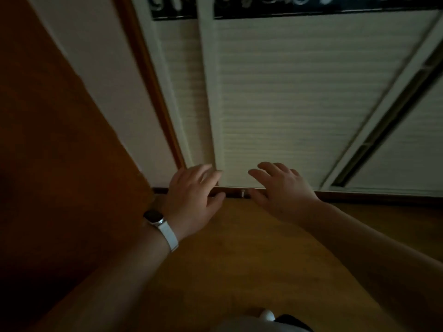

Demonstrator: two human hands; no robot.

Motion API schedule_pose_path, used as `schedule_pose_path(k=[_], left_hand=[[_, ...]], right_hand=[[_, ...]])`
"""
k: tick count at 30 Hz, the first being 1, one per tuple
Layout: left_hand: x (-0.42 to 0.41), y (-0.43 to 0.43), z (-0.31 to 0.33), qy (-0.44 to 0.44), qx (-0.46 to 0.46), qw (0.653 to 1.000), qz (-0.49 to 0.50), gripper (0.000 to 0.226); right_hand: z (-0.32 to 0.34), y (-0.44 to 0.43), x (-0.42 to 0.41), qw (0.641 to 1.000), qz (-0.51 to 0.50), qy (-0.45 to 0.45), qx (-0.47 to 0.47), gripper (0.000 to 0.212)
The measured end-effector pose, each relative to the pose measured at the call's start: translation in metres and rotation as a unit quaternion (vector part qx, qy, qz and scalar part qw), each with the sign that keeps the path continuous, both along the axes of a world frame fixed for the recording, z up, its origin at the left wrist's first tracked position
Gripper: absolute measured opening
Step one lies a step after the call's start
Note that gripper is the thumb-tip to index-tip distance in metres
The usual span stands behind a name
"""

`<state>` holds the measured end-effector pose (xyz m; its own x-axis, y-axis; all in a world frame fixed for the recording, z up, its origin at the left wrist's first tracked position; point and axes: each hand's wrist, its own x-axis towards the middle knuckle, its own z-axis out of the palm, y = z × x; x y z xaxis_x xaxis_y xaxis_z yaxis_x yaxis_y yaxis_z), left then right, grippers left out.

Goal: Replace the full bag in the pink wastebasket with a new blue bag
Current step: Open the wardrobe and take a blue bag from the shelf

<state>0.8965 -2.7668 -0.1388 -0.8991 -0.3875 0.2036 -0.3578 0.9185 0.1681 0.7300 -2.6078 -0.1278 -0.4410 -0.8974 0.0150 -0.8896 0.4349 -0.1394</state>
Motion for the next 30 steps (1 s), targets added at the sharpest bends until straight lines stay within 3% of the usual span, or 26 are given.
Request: schedule_pose_path(k=[6,13,27,30], left_hand=[[-0.146,0.056,0.014,-0.002,-0.011,0.995,-0.102,0.051],[-0.277,0.126,0.024,-0.005,-0.034,0.972,-0.231,0.054],[-0.523,0.248,-0.003,-0.001,-0.022,0.886,-0.463,0.051],[-0.583,0.267,0.0,0.002,-0.016,0.87,-0.493,0.053]], right_hand=[[0.016,0.098,-0.106,0.992,-0.128,0.012,-0.016,0.056],[0.026,0.194,-0.176,0.967,-0.252,-0.004,-0.042,0.055],[0.02,0.316,-0.304,0.885,-0.465,0.029,-0.012,0.049],[0.026,0.332,-0.344,0.856,-0.517,-0.003,0.0,0.055]])
